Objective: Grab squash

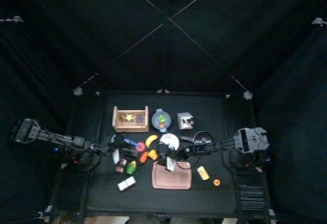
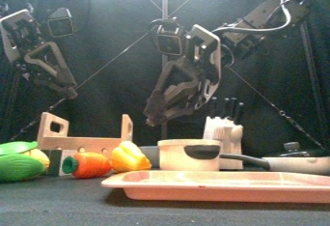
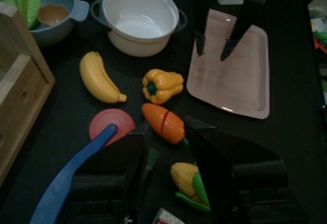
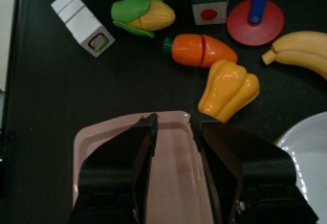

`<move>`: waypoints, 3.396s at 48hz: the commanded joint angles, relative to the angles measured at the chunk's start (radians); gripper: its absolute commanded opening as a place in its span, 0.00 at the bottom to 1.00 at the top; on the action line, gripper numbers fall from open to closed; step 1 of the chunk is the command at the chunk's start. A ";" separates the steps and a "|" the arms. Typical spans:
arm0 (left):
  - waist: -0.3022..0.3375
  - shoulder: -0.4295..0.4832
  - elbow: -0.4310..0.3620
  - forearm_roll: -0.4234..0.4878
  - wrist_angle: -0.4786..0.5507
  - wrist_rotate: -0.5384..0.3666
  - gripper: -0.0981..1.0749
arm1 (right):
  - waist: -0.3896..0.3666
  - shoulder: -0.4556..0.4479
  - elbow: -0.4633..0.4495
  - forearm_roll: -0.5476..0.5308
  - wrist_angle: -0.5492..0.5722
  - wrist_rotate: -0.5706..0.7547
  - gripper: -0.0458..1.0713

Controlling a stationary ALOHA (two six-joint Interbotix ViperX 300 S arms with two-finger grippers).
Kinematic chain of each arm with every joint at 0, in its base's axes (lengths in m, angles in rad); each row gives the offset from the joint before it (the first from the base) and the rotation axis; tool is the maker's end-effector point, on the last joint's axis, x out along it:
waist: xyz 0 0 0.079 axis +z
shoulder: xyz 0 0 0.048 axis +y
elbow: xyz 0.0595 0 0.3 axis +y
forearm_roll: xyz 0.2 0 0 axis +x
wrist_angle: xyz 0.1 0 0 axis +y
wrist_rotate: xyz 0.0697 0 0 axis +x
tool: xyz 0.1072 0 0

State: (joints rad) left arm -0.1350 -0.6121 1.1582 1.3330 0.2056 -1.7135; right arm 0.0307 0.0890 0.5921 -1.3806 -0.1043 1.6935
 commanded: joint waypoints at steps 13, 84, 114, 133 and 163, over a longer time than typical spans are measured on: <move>0.005 0.002 -0.109 0.058 -0.018 0.006 0.72 | 0.023 -0.184 0.155 0.158 0.012 0.003 0.71; -0.017 0.360 -0.354 -0.212 0.164 0.051 0.73 | 0.054 -0.344 0.327 0.354 0.141 0.005 0.70; -0.078 0.509 -0.571 -0.756 0.644 0.696 0.73 | 0.051 -0.334 0.330 0.356 0.141 0.008 0.70; -0.081 0.624 -0.632 -0.776 0.627 0.606 0.79 | 0.055 -0.325 0.344 0.370 0.141 0.008 0.70; -0.092 0.660 -0.643 -0.588 0.479 0.709 0.94 | 0.057 -0.307 0.345 0.371 0.149 0.011 0.70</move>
State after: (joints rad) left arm -0.2270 0.0552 0.5400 0.7256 0.7148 -1.0170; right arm 0.0844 -0.2056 0.9465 -1.0109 0.0460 1.7027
